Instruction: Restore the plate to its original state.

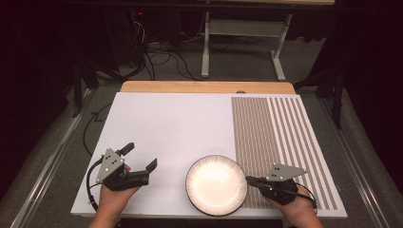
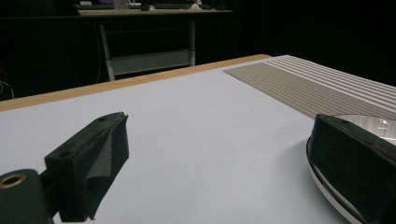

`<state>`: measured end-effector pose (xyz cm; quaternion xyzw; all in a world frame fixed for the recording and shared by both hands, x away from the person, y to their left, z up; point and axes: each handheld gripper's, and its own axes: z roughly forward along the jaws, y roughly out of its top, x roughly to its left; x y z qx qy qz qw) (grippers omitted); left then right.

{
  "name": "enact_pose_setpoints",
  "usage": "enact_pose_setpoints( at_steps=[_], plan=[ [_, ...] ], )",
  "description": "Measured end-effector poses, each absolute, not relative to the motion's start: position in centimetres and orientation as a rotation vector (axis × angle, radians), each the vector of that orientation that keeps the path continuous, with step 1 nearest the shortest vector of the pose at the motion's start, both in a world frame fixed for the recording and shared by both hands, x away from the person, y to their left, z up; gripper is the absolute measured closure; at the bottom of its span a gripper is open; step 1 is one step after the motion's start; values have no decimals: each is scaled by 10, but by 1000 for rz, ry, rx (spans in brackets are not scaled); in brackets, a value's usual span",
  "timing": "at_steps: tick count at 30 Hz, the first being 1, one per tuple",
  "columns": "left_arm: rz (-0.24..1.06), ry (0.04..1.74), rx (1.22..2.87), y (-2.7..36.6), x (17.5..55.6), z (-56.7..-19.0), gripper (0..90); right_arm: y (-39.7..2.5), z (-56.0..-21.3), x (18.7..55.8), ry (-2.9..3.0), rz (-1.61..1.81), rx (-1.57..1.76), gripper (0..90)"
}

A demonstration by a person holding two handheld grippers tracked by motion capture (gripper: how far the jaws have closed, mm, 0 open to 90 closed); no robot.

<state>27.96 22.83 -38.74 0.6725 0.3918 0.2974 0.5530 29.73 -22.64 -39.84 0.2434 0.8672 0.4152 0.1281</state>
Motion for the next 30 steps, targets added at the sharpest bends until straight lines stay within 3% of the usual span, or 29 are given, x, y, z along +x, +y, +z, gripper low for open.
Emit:
enact_pose_setpoints(
  at_steps=[7, 11, 25, 30],
  plan=[
    [707, 927, 1591, 229, 279, -387, 57, -231, -396, 298, 2478, 1227, 739, 900],
    [709, 926, 1596, 228, 279, -387, 58, -238, -393, 299, 2431, 1230, 785, 851],
    [701, 920, 1610, 227, 280, -388, 55, -270, -381, 300, 2136, 1330, 999, 553],
    [699, 919, 1612, 226, 280, -388, 52, -278, -378, 299, 2061, 1342, 1032, 398]
  ],
)
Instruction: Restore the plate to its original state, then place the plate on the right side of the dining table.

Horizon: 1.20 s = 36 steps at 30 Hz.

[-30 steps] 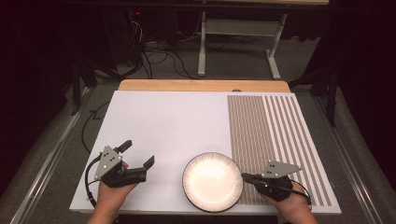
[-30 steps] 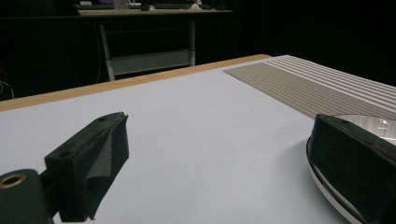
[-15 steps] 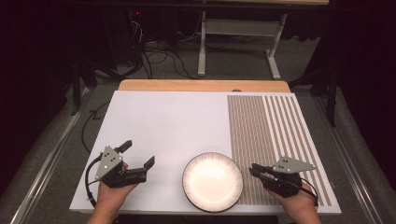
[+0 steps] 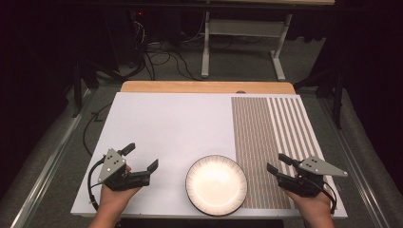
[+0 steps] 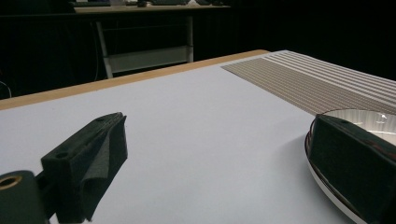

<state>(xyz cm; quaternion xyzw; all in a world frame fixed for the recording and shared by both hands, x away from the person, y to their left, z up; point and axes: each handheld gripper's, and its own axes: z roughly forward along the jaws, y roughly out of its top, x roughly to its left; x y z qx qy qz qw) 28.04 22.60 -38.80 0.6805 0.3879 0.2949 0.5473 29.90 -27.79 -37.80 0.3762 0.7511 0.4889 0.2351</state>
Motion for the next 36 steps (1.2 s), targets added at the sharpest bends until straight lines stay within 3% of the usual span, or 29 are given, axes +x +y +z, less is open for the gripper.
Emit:
enact_pose_setpoints(
  at_steps=[4, 8, 23, 31, 36],
  plan=[
    [688, 914, 1608, 224, 281, -388, 48, -280, -377, 297, 2024, 1341, 1023, 240],
    [694, 915, 1615, 222, 282, -388, 24, -277, -376, 298, 1959, 1347, 1021, 6],
    [687, 923, 1622, 222, 282, -386, 3, -275, -375, 298, 1927, 1363, 1010, 8],
    [676, 922, 1625, 222, 282, -387, 3, -270, -371, 294, 1966, 1338, 983, 366],
    [680, 913, 1629, 219, 281, -386, 2, -267, -371, 293, 2025, 1324, 954, 535]
  ],
)
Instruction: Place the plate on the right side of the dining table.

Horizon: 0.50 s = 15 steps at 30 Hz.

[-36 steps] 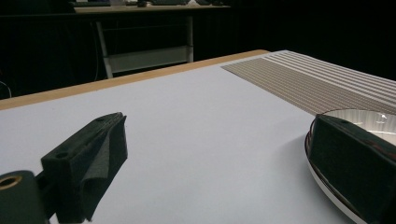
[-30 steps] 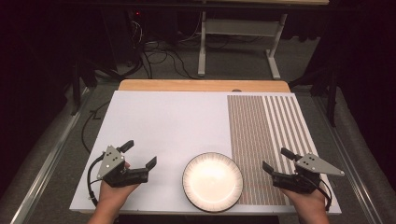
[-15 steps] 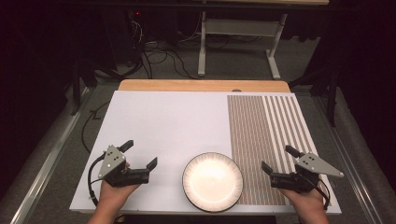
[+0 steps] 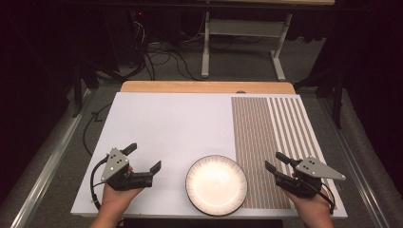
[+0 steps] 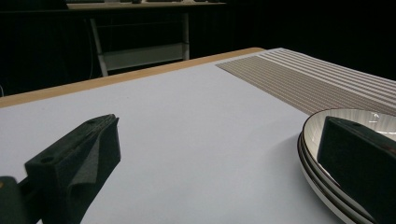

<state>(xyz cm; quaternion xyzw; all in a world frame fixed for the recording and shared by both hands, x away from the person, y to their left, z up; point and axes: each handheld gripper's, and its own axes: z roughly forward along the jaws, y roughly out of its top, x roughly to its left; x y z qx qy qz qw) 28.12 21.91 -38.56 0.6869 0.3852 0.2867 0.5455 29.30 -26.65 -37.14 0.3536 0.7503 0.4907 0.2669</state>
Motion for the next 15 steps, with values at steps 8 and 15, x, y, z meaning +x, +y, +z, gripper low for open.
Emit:
enact_pose_setpoints(
  at_steps=[8, 15],
  plan=[
    [694, 908, 1634, 216, 280, -385, 2, -261, -374, 291, 2158, 1339, 891, 775],
    [691, 902, 1635, 215, 281, -385, 2, -252, -380, 292, 2280, 1323, 843, 900]
  ],
)
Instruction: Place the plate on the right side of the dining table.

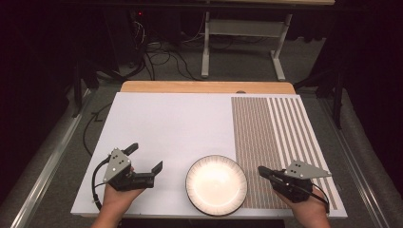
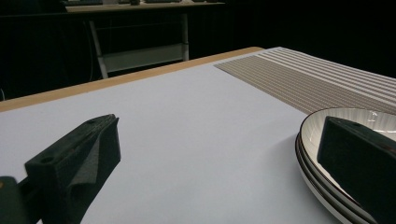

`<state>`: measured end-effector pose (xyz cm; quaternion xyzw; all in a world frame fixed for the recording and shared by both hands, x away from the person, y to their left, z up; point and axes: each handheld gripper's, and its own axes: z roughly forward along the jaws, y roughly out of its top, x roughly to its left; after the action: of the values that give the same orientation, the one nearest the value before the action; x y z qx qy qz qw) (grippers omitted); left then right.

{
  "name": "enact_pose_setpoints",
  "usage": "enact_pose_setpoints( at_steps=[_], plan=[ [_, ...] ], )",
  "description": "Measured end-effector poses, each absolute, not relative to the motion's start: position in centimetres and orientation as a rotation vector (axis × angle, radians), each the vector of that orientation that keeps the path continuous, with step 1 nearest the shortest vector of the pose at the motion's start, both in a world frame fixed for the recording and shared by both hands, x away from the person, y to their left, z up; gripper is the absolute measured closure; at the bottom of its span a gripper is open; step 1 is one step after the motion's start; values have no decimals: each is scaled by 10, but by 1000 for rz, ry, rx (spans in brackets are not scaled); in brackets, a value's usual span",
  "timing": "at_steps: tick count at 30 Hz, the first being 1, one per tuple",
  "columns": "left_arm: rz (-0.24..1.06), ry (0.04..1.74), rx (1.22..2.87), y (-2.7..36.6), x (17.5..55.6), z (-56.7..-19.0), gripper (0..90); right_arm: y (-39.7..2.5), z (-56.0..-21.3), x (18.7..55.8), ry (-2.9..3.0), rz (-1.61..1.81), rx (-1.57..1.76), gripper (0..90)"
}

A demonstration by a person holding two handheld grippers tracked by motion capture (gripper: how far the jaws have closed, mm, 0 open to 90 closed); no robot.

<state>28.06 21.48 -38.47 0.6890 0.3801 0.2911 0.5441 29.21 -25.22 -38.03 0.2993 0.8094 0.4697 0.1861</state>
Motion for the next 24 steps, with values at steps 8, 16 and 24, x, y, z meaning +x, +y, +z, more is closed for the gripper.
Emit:
enact_pose_setpoints(
  at_steps=[8, 16, 24],
  plan=[
    [689, 898, 1642, 214, 281, -385, 2, -246, -383, 293, 2385, 1302, 818, 900],
    [689, 898, 1633, 214, 281, -385, 2, -233, -390, 291, 2465, 1243, 753, 900],
    [691, 895, 1634, 215, 281, -384, 2, -224, -393, 290, 2530, 1198, 748, 900]
  ],
)
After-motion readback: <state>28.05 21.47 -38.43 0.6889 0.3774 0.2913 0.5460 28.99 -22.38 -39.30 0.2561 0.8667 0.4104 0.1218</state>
